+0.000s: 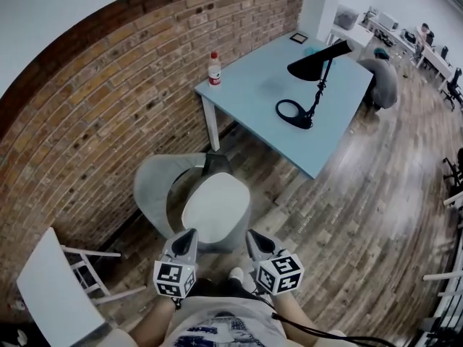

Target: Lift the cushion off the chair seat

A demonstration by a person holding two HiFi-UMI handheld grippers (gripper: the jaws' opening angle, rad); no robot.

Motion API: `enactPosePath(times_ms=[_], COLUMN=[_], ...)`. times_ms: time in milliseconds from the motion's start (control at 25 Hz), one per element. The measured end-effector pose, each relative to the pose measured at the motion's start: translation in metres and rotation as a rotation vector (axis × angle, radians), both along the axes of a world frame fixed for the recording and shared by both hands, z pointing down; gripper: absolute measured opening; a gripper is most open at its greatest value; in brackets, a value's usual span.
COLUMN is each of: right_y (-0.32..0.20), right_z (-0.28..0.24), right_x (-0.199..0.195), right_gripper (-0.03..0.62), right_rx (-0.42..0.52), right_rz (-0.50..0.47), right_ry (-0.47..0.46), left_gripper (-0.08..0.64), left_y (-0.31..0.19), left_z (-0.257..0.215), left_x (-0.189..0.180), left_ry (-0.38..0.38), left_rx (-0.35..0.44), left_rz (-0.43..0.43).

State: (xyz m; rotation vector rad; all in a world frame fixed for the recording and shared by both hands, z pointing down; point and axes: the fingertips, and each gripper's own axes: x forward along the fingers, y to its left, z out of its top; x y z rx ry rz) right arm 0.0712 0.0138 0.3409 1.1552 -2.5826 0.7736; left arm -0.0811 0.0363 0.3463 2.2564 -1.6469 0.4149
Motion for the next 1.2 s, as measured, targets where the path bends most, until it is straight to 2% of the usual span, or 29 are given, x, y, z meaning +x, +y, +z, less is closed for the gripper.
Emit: enactPosePath(times_ms=[320,640,1000,1200], right_y=[-0.035,-0.088,-0.158,-0.187], right_z=[0.017,0.051,0.125,0.174], right_x=[-0.008,-0.017,-0.039,-0.042], right_gripper=[-0.002,-0.002,-0.002,-0.002], right_rx=[-0.027,-0.07,-0.134,-0.165], right_rz=[-0.005,0.044,0.131,0.175], right_ry=[0.008,0.05,0.09,0.107], left_gripper=[-0.008,-0.008,-0.008,-0.008], left_y=[-0.027,-0.09,-0.17,-0.196], left_z=[0.02,0.053,0.131,0.189], left_x=[-0.003,-0.024,-0.058,-0.073], left_ry=[-0.008,-0.009,0.0,-0.003], left_rx=[-0.038,-0.077,-0.158,-0.227], left_rz=[0.016,0.066,0.128,0.144])
